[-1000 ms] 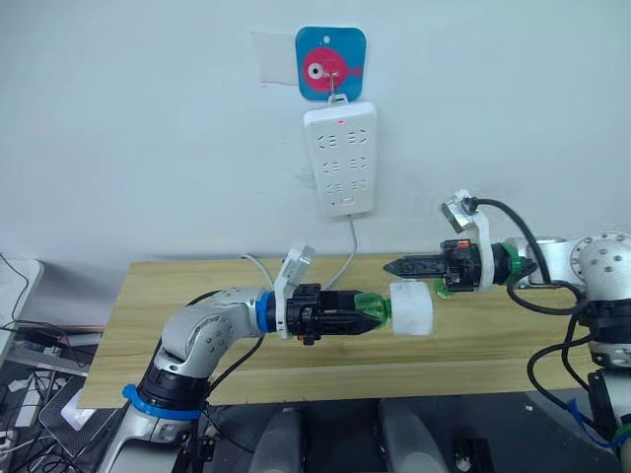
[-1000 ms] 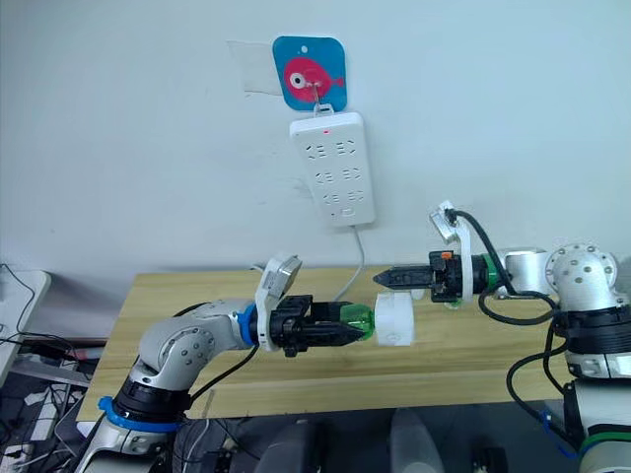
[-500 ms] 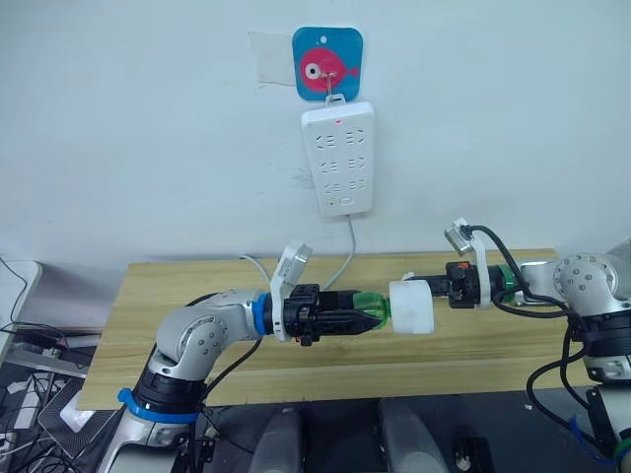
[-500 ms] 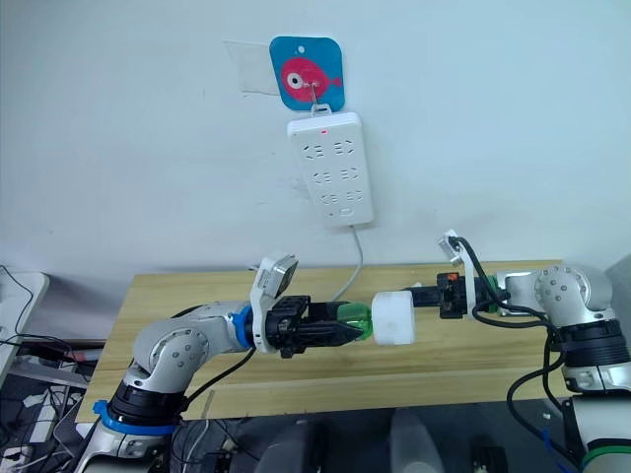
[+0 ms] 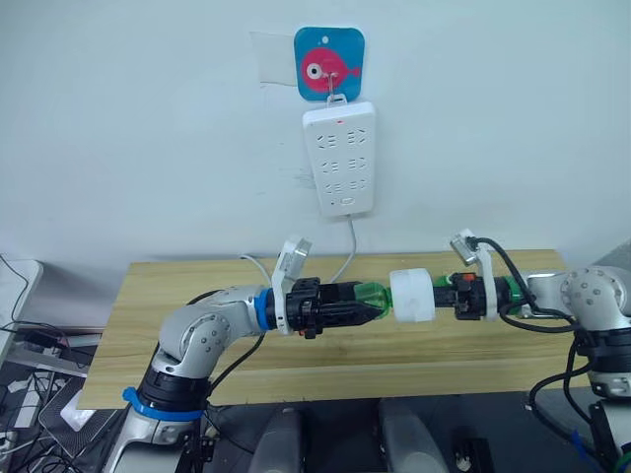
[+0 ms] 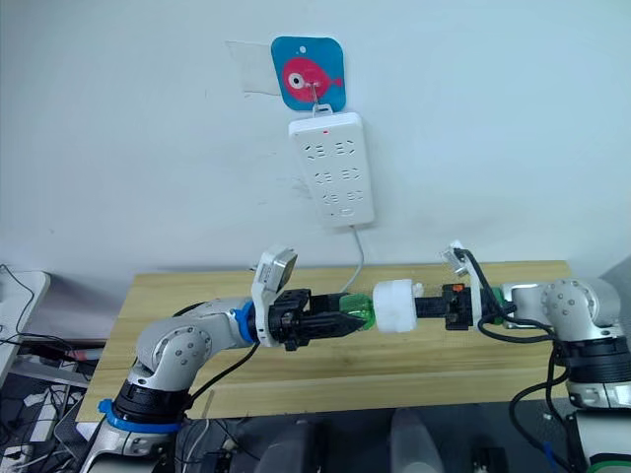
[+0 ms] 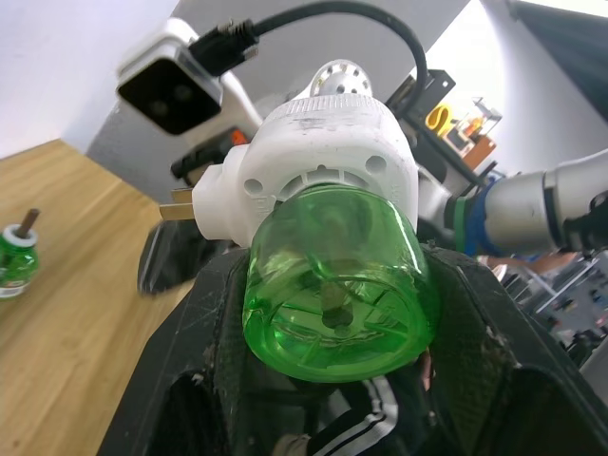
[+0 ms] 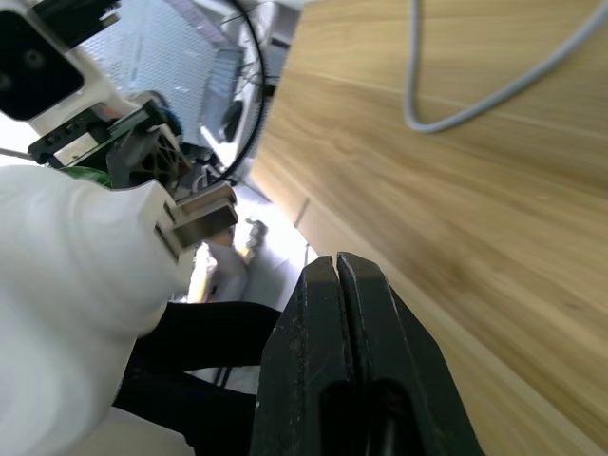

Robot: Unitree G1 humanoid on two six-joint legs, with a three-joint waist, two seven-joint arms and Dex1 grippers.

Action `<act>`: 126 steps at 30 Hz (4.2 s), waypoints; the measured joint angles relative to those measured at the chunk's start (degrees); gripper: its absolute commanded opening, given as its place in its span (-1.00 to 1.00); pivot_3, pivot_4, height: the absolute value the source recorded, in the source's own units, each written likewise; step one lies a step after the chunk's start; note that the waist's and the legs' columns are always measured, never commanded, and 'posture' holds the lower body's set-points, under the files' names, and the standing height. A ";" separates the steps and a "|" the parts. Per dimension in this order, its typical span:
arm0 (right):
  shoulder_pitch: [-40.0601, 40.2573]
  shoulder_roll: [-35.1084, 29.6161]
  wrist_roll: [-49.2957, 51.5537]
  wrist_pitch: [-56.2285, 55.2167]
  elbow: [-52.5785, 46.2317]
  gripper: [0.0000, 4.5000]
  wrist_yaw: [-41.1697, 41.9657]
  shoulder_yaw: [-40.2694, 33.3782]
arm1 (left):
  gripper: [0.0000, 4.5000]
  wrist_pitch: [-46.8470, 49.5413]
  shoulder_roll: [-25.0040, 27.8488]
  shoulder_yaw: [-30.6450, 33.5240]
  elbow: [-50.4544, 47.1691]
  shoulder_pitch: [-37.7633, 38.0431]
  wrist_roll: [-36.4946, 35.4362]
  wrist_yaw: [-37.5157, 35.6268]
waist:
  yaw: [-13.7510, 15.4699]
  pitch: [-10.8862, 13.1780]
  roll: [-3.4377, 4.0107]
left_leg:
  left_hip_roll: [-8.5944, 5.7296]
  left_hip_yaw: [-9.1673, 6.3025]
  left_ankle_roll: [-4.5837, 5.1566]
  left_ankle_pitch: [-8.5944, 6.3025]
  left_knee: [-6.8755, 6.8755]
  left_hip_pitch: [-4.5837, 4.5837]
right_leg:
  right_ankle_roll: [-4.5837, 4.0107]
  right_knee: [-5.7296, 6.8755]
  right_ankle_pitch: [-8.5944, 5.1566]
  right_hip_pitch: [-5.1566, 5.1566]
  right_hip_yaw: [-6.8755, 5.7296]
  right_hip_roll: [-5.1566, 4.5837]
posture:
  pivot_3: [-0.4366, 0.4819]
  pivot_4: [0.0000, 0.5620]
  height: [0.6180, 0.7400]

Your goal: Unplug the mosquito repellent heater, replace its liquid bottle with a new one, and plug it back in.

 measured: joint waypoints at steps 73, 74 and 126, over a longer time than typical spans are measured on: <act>-7.05 -4.30 12.41 11.53 19.69 0.23 -9.00 -10.80 | 0.00 -50.07 0.31 -6.87 8.52 1.65 28.32 -9.48 | 0.25 0.02 0.01 | 0.03 0.01 0.02 -0.01 -0.03 -0.04 | -0.05 -0.09 0.04 0.03 -0.02 0.01 | -0.32 -0.19 1.00; -5.86 -6.40 15.20 11.55 19.53 0.35 -8.51 -9.20 | 0.00 -52.09 0.35 -6.90 9.53 1.33 29.10 -9.54 | 0.17 0.02 0.01 | 0.02 0.05 0.02 -0.01 -0.03 -0.04 | -0.05 -0.11 0.04 0.02 0.02 0.00 | -0.33 -0.19 1.00; 0.20 -7.67 34.03 -1.63 -6.19 0.30 -14.76 1.72 | 0.00 -24.58 3.99 -6.37 2.19 -0.33 11.24 -7.65 | -0.27 0.26 -0.06 | 0.09 -0.08 0.02 -0.01 0.00 -0.01 | -0.02 0.00 0.02 -0.02 -0.04 0.10 | -0.35 -0.15 1.00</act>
